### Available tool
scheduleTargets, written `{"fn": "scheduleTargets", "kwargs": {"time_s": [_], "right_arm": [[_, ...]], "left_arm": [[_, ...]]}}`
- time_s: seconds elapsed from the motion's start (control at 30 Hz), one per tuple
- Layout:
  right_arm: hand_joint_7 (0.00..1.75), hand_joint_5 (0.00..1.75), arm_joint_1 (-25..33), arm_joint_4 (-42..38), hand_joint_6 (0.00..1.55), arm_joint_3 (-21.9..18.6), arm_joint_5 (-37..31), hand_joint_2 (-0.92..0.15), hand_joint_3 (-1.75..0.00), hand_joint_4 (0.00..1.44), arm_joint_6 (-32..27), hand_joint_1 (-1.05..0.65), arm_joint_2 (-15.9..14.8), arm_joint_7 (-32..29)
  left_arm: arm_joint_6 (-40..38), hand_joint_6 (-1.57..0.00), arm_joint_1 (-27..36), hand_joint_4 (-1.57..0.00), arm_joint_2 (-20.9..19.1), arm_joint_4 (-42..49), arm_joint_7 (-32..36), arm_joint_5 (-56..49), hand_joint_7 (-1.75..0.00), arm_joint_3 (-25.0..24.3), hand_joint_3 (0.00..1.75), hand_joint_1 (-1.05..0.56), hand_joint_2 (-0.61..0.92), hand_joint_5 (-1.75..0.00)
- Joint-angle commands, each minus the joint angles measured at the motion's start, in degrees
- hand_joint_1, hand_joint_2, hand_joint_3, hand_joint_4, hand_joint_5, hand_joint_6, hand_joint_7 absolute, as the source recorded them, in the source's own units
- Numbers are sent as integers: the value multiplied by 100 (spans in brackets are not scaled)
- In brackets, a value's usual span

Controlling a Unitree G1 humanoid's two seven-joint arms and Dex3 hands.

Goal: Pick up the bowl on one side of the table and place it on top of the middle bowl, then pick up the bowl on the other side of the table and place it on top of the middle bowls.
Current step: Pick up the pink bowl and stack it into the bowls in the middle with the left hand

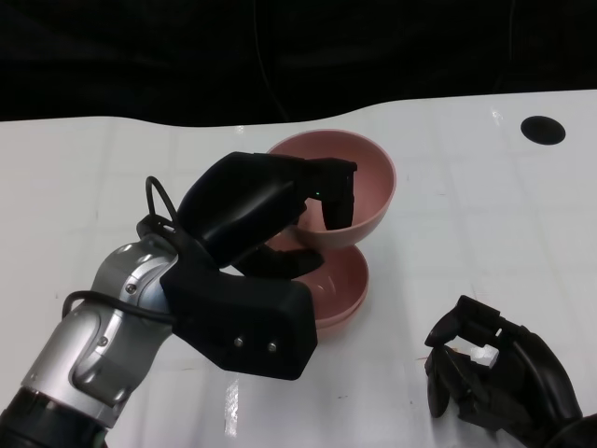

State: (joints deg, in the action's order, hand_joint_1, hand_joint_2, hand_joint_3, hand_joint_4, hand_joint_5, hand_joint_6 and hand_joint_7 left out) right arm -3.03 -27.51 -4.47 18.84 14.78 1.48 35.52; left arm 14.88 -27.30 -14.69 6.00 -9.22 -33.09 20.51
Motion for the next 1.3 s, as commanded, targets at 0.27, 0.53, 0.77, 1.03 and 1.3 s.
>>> {"fn": "scheduleTargets", "kwargs": {"time_s": [0.27,0.53,0.77,1.03,1.3], "right_arm": [[164,175,45,128,68,-41,53,-69,-85,88,-45,-21,-107,3],[164,175,68,169,70,-42,59,-68,-85,89,-76,-20,-119,12],[163,175,60,154,70,-49,73,-67,-85,90,-77,-21,-147,46],[161,175,-9,21,71,-81,115,-66,-86,89,-23,-22,-154,149],[160,175,-14,1,72,-86,83,-65,-85,89,-7,-23,-138,134]], "left_arm": [[263,-64,154,-77,6,222,297,-50,-175,0,104,-3,51,-175],[309,-63,223,-76,-6,347,324,-70,-175,-12,105,-4,53,-175],[417,-62,249,-77,-44,449,433,-76,-175,-31,105,-6,55,-175],[430,-63,283,-77,-54,528,476,-48,-175,-61,101,-7,57,-175],[507,-62,355,-76,-64,645,554,-39,-175,-37,97,-4,57,-175]]}}
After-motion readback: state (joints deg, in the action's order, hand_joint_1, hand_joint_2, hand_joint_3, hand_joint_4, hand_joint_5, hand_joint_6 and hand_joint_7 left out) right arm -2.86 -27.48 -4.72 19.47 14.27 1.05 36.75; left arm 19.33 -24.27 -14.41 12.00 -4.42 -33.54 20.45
